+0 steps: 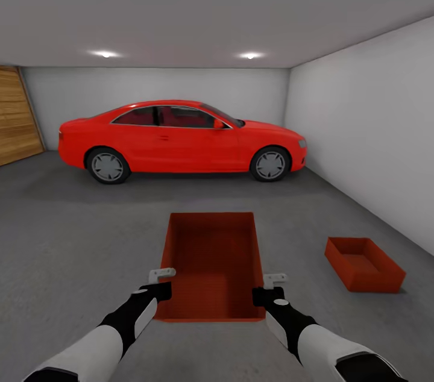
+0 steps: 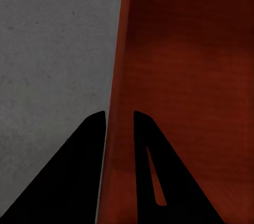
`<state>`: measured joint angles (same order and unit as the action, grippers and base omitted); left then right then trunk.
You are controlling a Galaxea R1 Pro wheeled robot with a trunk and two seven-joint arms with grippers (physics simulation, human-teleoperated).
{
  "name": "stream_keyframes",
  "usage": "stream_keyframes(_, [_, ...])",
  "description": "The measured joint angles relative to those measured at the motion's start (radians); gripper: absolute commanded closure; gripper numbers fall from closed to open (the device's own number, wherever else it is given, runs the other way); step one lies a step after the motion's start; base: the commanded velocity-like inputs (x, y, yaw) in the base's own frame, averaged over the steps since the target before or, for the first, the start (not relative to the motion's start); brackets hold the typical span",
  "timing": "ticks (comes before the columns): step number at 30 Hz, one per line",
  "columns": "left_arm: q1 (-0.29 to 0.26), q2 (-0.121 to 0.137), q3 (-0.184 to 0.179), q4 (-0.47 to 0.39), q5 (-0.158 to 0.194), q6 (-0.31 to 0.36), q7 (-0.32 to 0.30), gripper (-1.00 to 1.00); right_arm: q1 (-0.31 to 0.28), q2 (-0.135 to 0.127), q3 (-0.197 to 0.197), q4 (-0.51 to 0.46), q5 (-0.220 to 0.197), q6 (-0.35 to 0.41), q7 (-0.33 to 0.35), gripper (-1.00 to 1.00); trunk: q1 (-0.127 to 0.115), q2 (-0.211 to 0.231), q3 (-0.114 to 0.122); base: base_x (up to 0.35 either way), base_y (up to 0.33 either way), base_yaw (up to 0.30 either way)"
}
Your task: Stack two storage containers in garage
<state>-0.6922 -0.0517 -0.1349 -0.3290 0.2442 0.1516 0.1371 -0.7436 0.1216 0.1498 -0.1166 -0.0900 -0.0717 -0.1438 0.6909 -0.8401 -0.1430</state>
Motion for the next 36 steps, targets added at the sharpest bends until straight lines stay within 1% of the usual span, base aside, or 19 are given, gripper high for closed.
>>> stream_keyframes(36, [0.000,0.000,0.000,0.001,0.000,0.000,0.000,1.00,0.000,0.000,0.001,0.000,0.000,0.002,0.000,1.00,0.000,0.000,0.000,0.320,0.000,0.000])
